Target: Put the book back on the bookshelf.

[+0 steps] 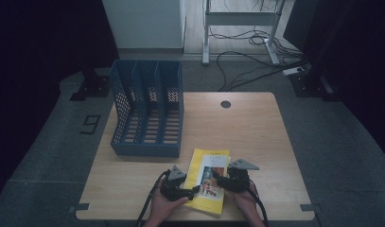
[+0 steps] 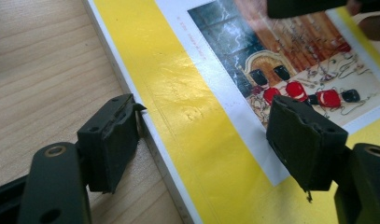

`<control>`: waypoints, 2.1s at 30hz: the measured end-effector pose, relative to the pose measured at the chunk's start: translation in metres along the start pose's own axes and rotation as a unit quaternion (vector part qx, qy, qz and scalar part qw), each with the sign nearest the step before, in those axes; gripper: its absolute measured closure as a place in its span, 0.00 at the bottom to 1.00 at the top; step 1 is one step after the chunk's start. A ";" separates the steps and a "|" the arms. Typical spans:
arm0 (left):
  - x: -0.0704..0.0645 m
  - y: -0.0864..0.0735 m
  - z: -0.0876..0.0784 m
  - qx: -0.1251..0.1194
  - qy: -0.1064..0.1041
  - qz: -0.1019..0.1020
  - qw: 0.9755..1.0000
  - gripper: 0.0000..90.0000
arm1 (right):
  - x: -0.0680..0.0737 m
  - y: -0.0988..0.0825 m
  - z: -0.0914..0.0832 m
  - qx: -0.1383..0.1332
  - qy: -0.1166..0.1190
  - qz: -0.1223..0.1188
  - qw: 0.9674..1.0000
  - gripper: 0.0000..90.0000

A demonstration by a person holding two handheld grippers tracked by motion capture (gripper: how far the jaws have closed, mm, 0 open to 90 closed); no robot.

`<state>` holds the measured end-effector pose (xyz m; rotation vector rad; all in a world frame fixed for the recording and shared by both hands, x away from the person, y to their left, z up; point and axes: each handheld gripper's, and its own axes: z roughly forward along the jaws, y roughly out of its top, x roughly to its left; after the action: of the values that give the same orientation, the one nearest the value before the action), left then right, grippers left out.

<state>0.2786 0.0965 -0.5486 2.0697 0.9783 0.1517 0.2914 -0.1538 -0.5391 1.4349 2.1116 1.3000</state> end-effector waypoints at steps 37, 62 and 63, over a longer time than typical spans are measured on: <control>0.002 0.001 0.000 -0.002 -0.003 -0.006 1.000 0.28 | 0.016 0.014 -0.003 -0.023 0.018 -0.033 0.999 0.90; 0.005 0.001 0.000 -0.006 -0.002 -0.017 1.000 0.27 | 0.015 0.018 0.000 -0.037 0.039 -0.031 0.998 0.95; 0.005 0.001 -0.001 -0.006 -0.003 -0.017 1.000 0.28 | 0.013 0.018 0.000 -0.039 0.044 -0.025 0.998 0.95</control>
<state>0.2824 0.1002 -0.5489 2.0404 1.0050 0.1336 0.2958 -0.1405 -0.5219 1.3069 2.1121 1.4335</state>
